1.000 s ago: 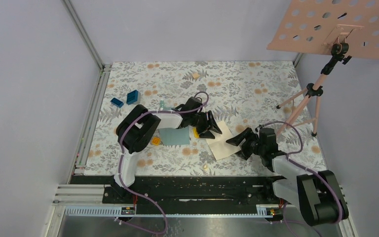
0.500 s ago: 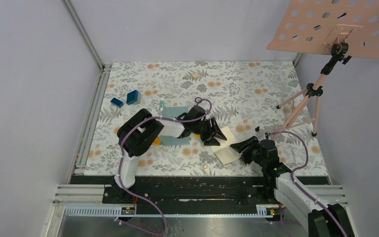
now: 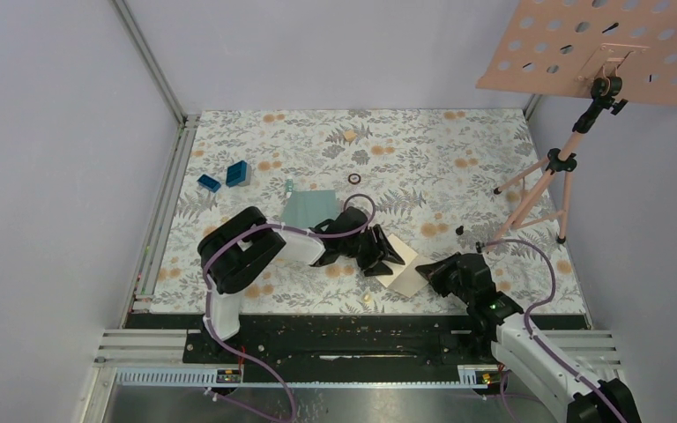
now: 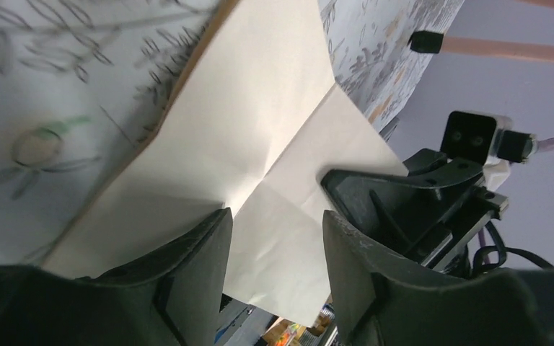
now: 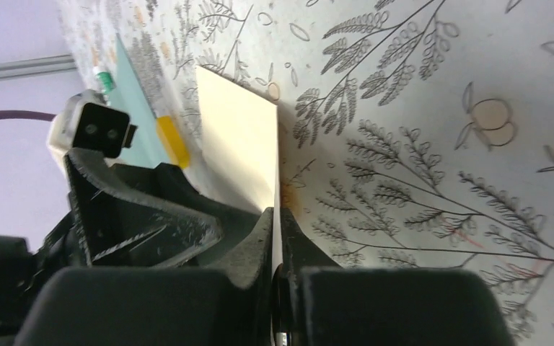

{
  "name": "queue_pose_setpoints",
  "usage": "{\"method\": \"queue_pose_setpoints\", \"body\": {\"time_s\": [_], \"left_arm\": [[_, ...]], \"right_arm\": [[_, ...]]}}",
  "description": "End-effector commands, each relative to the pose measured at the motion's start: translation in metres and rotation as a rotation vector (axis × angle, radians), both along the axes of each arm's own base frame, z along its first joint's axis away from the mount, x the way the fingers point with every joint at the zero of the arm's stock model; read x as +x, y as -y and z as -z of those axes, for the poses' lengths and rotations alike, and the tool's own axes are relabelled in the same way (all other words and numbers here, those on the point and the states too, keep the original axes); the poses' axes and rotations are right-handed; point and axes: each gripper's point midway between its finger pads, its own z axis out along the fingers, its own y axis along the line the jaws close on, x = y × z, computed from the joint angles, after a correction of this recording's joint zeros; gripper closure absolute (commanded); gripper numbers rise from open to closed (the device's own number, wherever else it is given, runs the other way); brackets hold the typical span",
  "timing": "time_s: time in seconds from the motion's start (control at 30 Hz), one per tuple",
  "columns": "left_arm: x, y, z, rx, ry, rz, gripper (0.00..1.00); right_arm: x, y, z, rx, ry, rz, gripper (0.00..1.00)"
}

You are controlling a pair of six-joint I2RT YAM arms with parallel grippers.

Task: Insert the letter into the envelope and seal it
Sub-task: Fold the letter at the center of the board.

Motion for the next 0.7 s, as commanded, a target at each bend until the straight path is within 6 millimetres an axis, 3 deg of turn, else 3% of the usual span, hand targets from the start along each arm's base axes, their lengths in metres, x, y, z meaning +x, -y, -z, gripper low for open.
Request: {"method": "queue_pose_setpoints", "body": {"time_s": [0.0, 0.13, 0.37, 0.47, 0.6, 0.63, 0.67], "left_arm": [[-0.007, 0.004, -0.015, -0.008, 0.028, -0.005, 0.48], [-0.001, 0.005, -0.035, -0.048, 0.075, 0.042, 0.48], [0.002, 0.007, -0.036, -0.089, 0.077, 0.104, 0.48], [0.014, -0.001, -0.026, -0.046, 0.088, 0.094, 0.48], [0.030, -0.028, -0.004, 0.027, 0.069, 0.037, 0.48], [0.030, -0.032, 0.002, 0.042, 0.059, 0.039, 0.48], [0.029, -0.036, 0.009, 0.075, 0.044, 0.051, 0.48]], "right_arm": [[0.002, 0.015, -0.002, -0.127, -0.015, 0.025, 1.00], [0.000, 0.006, -0.005, -0.229, -0.013, -0.141, 1.00], [0.008, -0.017, -0.018, -0.393, 0.005, -0.496, 1.00], [0.021, -0.019, -0.026, -0.440, 0.007, -0.537, 1.00], [0.038, -0.025, -0.041, -0.464, 0.035, -0.566, 0.99], [0.040, -0.026, -0.042, -0.462, 0.027, -0.567, 0.91], [0.039, -0.026, -0.041, -0.450, 0.001, -0.561, 0.75]]}}
